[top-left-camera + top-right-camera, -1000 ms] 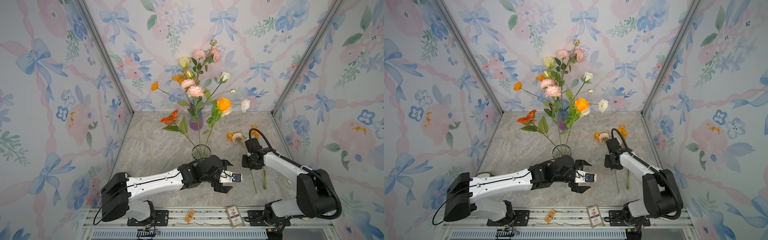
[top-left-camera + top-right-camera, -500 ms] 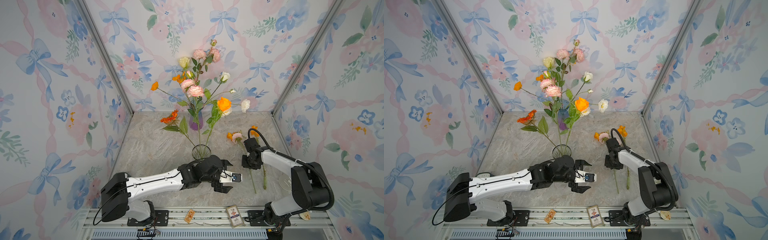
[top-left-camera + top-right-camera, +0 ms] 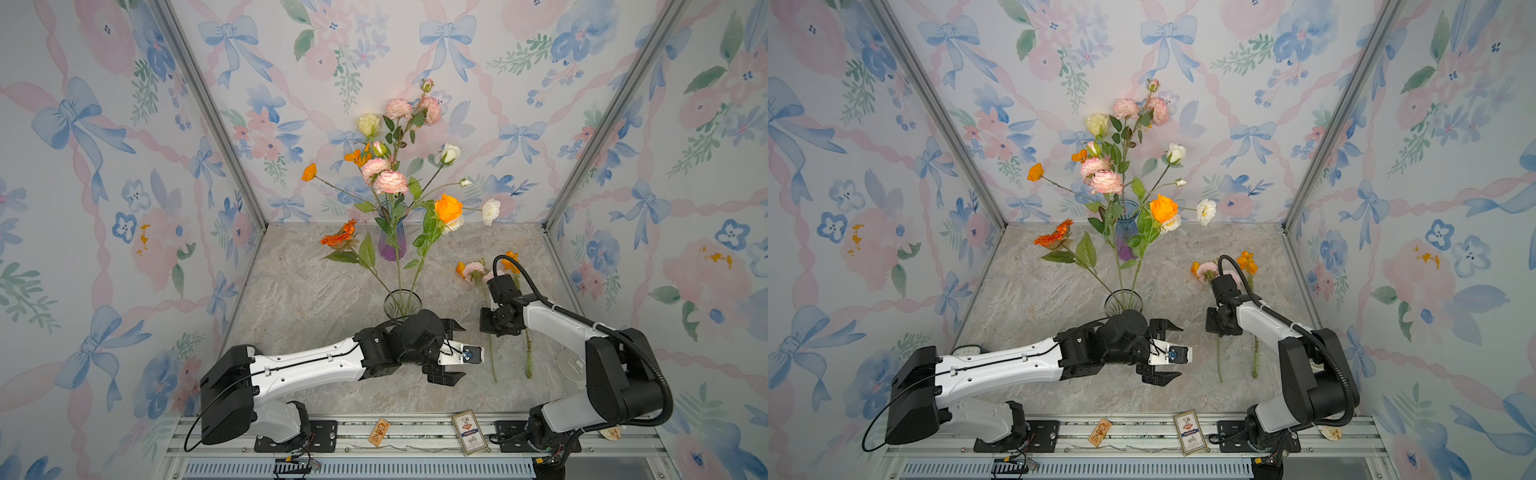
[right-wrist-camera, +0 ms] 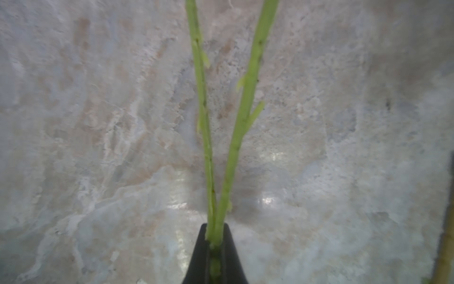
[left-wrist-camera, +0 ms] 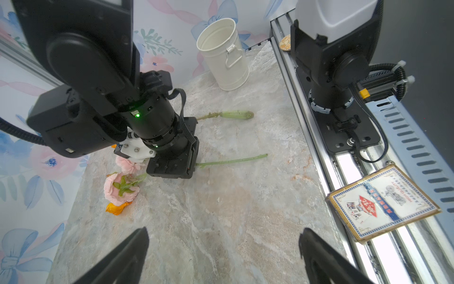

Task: Arrange the flowers into the vase
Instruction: 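Grasp the pink carnation stems with the right gripper and lift them, then carry the pink carnations to the clear vase with right while left steadies it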

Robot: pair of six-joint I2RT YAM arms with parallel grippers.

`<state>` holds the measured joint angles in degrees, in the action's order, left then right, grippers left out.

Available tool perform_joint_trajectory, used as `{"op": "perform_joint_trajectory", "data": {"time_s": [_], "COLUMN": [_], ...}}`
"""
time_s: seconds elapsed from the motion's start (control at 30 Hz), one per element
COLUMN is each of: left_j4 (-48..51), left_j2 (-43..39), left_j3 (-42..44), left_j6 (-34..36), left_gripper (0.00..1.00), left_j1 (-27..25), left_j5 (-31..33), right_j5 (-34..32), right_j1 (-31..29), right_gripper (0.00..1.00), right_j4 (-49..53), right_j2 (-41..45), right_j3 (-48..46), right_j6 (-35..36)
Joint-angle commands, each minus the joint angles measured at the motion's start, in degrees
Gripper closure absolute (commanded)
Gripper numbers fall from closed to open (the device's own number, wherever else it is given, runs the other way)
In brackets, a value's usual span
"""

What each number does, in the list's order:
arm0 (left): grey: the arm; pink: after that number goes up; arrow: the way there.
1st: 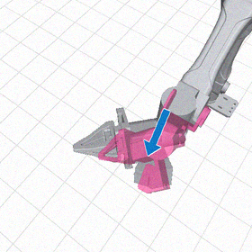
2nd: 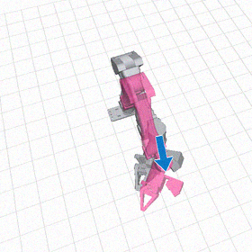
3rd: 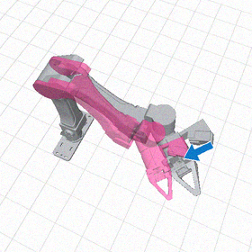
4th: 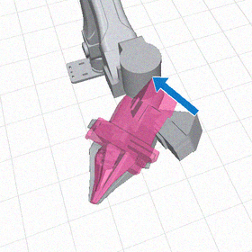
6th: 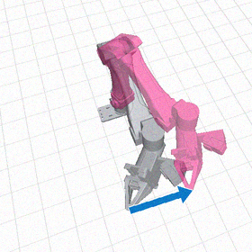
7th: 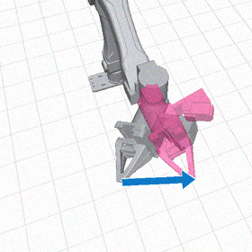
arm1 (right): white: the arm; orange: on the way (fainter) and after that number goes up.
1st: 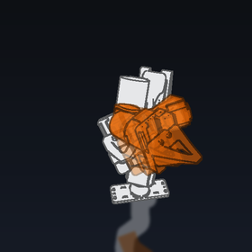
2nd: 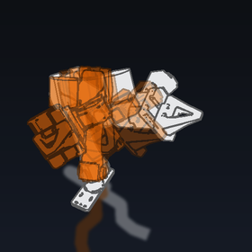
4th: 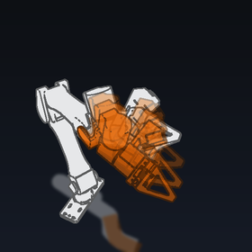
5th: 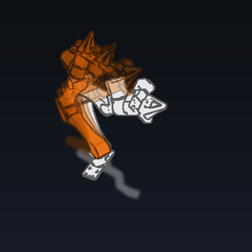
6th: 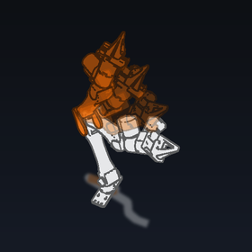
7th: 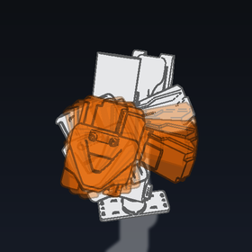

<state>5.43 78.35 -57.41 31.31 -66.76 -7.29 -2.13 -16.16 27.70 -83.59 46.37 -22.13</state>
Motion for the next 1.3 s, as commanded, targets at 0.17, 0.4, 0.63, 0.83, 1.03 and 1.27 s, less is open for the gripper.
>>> {"op": "perform_joint_trajectory", "data": {"time_s": [0.17, 0.4, 0.63, 0.83, 1.03, 1.27], "left_j4": [0.0, -0.2, -0.8, -0.7, -0.7, 2.2], "left_j2": [-6.5, -13.1, -21.7, -29.3, -36.4, -43.5], "left_j3": [-0.2, -0.1, 0.7, 5.0, 9.8, 15.0], "left_j6": [-1.0, -1.0, -3.1, -3.7, -7.0, -12.7], "left_gripper": [0.02, 0.02, 0.02, 0.02, 0.02, 0.02], "left_j1": [4.1, 6.7, 5.3, 2.5, 2.5, 2.5], "left_j5": [-2.7, -3.6, 3.0, 8.5, 13.5, 22.1], "right_j5": [8.4, 8.6, 0.6, -12.1, -9.5, 2.0], "right_j1": [-0.6, -2.4, -12.0, -21.9, -25.9, -31.6], "right_gripper": [1.00, 1.00, 1.00, 1.00, 1.00, 1.00], "right_j4": [-3.9, -4.7, -7.5, -12.2, -21.3, -35.2], "right_j2": [17.2, 34.1, 42.3, 43.1, 41.9, 38.0], "right_j3": [1.1, 3.3, 9.5, 12.1, 12.1, 10.6], "right_j6": [3.2, 3.1, 9.3, 15.9, 20.1, 22.2]}}
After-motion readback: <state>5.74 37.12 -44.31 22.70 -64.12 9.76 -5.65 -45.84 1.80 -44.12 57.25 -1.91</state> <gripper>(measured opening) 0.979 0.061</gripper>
